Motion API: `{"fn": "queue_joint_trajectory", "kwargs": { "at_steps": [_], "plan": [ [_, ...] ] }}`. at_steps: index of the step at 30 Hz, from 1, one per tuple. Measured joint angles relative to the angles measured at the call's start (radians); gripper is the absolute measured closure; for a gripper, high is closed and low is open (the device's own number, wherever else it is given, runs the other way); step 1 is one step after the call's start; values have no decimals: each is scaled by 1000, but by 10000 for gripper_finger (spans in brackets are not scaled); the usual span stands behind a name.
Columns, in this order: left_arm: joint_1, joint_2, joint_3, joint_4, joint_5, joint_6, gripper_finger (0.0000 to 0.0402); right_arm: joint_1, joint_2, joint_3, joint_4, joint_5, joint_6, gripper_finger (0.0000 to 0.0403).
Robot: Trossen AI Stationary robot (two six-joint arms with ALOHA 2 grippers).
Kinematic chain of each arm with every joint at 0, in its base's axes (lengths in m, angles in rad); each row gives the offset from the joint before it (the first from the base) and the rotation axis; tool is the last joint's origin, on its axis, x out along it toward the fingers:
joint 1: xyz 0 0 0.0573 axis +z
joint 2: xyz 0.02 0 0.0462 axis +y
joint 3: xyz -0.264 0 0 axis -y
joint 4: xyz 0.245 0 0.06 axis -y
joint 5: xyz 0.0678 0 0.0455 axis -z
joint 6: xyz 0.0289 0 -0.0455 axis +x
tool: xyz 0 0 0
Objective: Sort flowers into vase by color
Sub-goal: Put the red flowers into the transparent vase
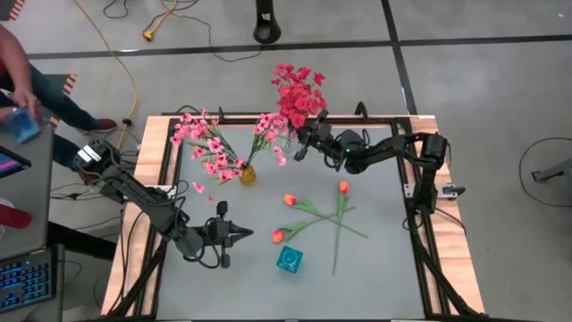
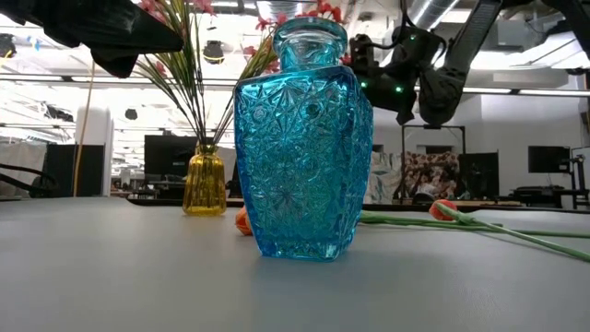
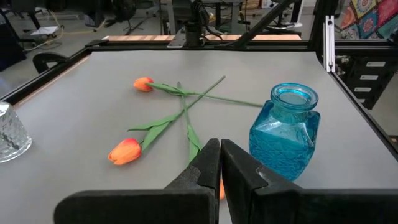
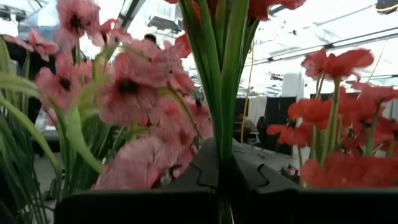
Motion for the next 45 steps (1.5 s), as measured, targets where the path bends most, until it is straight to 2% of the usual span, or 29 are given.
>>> {"fn": "queue_joint_trajectory", "kwargs": {
  "at_steps": [8, 15, 34, 38, 45],
  "plan": [
    [0, 0, 0, 0, 0, 0, 400, -6, 0, 0, -57, 0, 1, 364],
    [0, 0, 0, 0, 0, 0, 400, -23, 0, 0, -121, 4, 71, 349],
    [0, 0, 0, 0, 0, 8, 400, -21, 0, 0, -128, 3, 68, 343],
    [0, 0, 0, 0, 0, 8, 400, -21, 0, 0, -129, 3, 68, 317],
    [0, 0, 0, 0, 0, 8, 400, -13, 0, 0, -174, 30, 70, 233]
  ]
}}
